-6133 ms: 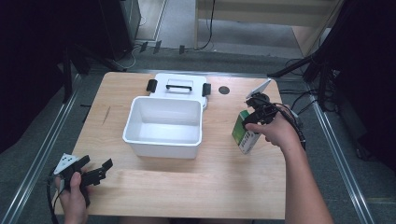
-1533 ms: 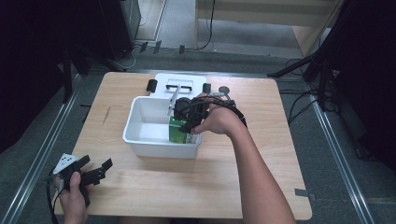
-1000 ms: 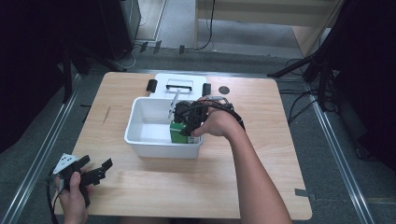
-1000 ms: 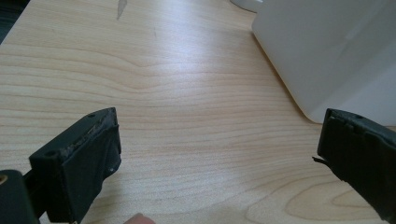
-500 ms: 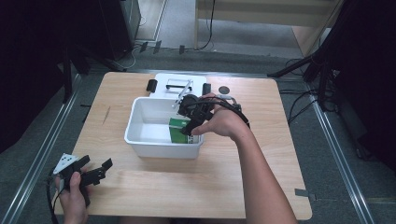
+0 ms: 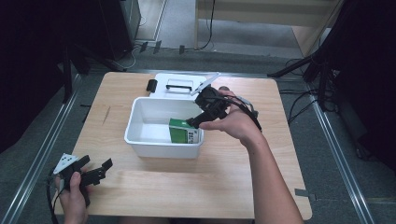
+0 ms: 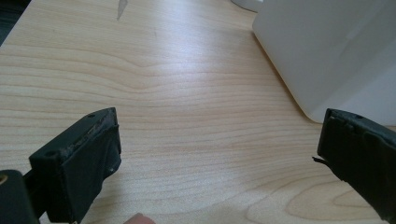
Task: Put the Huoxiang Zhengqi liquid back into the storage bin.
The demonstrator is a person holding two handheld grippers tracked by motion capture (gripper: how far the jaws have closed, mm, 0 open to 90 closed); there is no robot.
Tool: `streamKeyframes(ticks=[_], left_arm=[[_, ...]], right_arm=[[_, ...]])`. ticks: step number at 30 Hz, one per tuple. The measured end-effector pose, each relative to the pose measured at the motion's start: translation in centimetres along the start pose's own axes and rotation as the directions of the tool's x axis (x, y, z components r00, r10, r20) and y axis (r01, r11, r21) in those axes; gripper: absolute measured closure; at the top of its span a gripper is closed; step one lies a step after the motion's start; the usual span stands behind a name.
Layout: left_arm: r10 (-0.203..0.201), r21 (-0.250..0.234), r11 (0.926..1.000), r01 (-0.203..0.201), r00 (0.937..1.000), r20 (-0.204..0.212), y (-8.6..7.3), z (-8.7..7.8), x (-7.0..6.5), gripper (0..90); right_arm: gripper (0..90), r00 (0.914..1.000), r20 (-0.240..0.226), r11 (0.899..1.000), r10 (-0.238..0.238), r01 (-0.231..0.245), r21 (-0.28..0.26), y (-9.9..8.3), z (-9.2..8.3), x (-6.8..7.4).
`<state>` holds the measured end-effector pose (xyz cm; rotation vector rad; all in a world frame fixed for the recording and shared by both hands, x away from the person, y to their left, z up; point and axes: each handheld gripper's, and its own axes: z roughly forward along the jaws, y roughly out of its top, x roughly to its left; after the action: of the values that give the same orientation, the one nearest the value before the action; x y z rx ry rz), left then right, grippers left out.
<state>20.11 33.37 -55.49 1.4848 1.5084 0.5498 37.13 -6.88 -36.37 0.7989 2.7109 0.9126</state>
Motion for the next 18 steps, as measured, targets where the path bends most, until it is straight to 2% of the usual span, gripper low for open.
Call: streamKeyframes(ticks=[1, 5, 8, 10, 13, 14, 16, 18], left_arm=[[0.000, 0.000, 1.0000, 0.000, 1.0000, 0.000, 0.0, 0.0, 0.0, 0.1], [0.003, 0.004, 1.0000, -0.003, 1.0000, -0.002, 0.0, 0.0, 0.0, 0.1], [0.002, 0.004, 1.0000, -0.002, 1.0000, -0.002, 0.0, 0.0, 0.0, 0.1], [0.003, 0.004, 1.0000, -0.003, 1.0000, -0.003, 0.0, 0.0, 0.0, 0.0], [0.005, 0.005, 1.0000, -0.005, 1.0000, -0.003, 0.0, 0.0, 0.0, 0.0], [0.005, 0.005, 1.0000, -0.005, 1.0000, -0.003, 0.0, 0.0, 0.0, 0.1], [0.004, 0.004, 1.0000, -0.004, 1.0000, -0.003, 0.0, 0.0, 0.0, 0.1], [0.004, 0.005, 1.0000, -0.004, 1.0000, -0.003, 0.0, 0.0, 0.0, 0.0]], right_arm=[[25.7, 0.9987, 0.022, 0.999, 0.045, -0.045, -0.027, -0.6, -0.4, -0.5], [25.0, 0.9926, 0.041, 0.991, 0.114, -0.111, -0.073, -2.0, -0.9, -1.5], [25.6, 0.9845, 0.044, 0.982, 0.170, -0.165, -0.097, -3.3, -1.2, -2.2], [25.5, 0.9734, 0.074, 0.972, 0.217, -0.208, -0.109, -4.0, -1.4, -2.6], [22.1, 0.9504, 0.085, 0.949, 0.299, -0.287, -0.134, -5.2, -1.6, -3.3], [20.1, 0.9452, 0.085, 0.943, 0.315, -0.302, -0.140, -5.6, -1.6, -3.5], [16.8, 0.9374, 0.097, 0.936, 0.335, -0.319, -0.146, -6.4, -1.7, -3.7], [15.7, 0.9357, 0.103, 0.935, 0.337, -0.320, -0.152, -6.7, -1.7, -3.8]])
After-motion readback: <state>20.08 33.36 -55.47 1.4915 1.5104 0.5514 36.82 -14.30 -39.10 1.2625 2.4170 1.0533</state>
